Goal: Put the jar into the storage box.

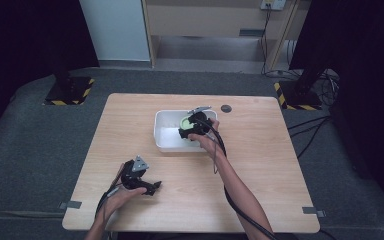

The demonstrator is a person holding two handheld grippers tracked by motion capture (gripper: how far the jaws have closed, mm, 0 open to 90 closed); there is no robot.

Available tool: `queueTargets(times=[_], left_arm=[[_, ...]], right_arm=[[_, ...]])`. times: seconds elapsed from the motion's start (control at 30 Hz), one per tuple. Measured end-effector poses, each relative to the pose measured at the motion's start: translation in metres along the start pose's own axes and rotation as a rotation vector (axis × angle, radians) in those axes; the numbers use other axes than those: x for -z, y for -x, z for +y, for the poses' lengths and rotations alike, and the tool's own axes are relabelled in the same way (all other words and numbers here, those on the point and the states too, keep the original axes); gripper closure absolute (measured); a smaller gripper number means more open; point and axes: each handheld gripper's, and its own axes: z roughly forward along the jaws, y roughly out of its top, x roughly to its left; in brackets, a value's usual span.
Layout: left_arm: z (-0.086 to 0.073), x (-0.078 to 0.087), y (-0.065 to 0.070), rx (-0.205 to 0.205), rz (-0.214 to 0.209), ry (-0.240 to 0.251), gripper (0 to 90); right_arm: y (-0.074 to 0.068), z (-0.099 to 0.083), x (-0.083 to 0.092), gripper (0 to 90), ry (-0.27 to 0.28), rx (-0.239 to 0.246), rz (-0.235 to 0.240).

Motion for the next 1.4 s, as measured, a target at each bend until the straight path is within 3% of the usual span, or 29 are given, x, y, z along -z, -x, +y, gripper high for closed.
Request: queueTargets(times=[0.73,0.87,1.4], left_arm=[[0.000,0.000,0.000,0.000,0.000,0.000,0.0],[0.000,0.000,0.000,0.000,0.000,0.000,0.0],[0.000,0.000,0.000,0.000,0.000,0.000,0.0]], right_arm=[[-0.004,-0.009,-0.011,10.7,0.010,-0.001,-0.033],[-0.004,-0.007,-0.006,4.4,-0.003,-0.024,-0.021],[-0.005,-0.004,0.016,2.3,0.031,-0.027,0.010]])
